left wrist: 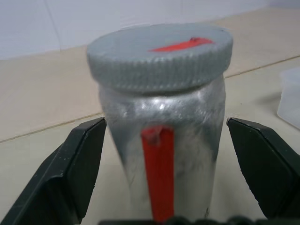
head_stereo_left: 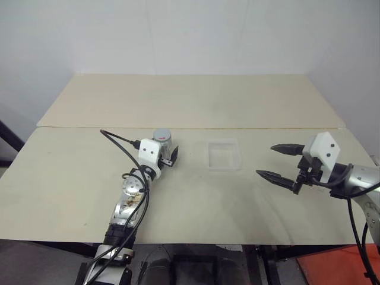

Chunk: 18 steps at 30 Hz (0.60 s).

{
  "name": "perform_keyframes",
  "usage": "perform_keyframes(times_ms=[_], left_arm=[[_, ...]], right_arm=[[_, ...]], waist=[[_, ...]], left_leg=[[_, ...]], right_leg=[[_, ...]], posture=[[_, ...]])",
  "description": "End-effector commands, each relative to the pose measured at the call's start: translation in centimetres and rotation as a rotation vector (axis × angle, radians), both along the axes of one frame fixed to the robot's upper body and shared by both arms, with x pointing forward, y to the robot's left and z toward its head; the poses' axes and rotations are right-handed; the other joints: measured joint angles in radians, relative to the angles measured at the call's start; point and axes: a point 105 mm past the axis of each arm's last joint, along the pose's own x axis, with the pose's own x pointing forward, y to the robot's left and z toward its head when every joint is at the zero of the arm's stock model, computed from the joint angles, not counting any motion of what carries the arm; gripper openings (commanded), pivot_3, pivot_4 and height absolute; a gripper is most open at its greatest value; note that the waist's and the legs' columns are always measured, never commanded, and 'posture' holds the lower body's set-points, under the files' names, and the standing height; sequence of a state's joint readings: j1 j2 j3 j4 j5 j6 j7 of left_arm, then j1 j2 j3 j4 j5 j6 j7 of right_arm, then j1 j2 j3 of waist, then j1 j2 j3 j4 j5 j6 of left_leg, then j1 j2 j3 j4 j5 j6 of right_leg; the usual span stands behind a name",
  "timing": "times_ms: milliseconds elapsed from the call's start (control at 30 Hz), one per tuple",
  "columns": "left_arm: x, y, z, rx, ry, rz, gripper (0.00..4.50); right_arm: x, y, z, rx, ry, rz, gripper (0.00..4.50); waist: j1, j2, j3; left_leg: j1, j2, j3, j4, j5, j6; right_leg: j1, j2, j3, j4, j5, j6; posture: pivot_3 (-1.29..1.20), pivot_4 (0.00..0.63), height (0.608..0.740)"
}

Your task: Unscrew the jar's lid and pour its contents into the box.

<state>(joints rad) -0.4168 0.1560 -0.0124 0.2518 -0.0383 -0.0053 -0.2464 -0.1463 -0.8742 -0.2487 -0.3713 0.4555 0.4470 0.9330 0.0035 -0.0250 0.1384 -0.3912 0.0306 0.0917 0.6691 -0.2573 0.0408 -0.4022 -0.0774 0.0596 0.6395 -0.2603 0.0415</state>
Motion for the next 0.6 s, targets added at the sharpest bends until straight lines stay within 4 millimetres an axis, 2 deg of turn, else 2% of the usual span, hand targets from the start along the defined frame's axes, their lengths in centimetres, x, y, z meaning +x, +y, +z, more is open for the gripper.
perform_keyframes(times_ms=[33,133,233,467,600], left_arm=[[0.4,-0.6,1.3,0.002,-0.066,-0.008,4.46],[0.8,-0.7,1.3,0.005,-0.073,0.004,4.46],[1.1,-0.9,1.4,0.012,-0.093,0.006,3.94],[1.7,-0.9,1.8,0.006,-0.133,0.020,1.96],[1.9,-0.7,1.8,0.018,-0.143,0.017,1.93]], right_arm=[[-0.3,0.0,1.6,0.000,-0.053,0.007,4.50],[-0.4,0.1,1.5,0.001,-0.050,0.009,4.50],[-0.6,0.1,1.5,0.004,-0.048,0.010,4.50],[-0.9,0.5,1.3,0.008,-0.045,0.013,4.50],[-1.3,0.8,1.1,0.007,-0.040,0.019,4.50]], waist=[[0.000,0.000,0.000],[0.000,0.000,0.000],[0.001,0.000,0.000],[0.004,0.000,0.000],[0.004,0.000,0.000]], left_leg=[[0.000,0.000,0.000,0.000,0.000,0.000],[0.000,0.000,0.000,0.000,0.000,0.000],[0.000,0.000,0.000,0.000,0.000,0.000],[0.000,0.000,0.000,0.000,0.000,0.000],[-0.001,0.000,0.000,0.000,0.000,0.000]], right_leg=[[0.000,0.000,0.000,0.000,0.000,0.000],[0.000,0.000,0.000,0.000,0.000,0.000],[0.000,0.000,0.000,0.000,0.000,0.000],[0.000,0.000,0.000,0.000,0.000,0.000],[0.000,0.000,0.000,0.000,0.000,0.000]], posture=[[0.00,0.150,0.740],[0.00,0.150,0.740],[0.00,0.150,0.740],[0.00,0.150,0.740],[0.00,0.150,0.740]])
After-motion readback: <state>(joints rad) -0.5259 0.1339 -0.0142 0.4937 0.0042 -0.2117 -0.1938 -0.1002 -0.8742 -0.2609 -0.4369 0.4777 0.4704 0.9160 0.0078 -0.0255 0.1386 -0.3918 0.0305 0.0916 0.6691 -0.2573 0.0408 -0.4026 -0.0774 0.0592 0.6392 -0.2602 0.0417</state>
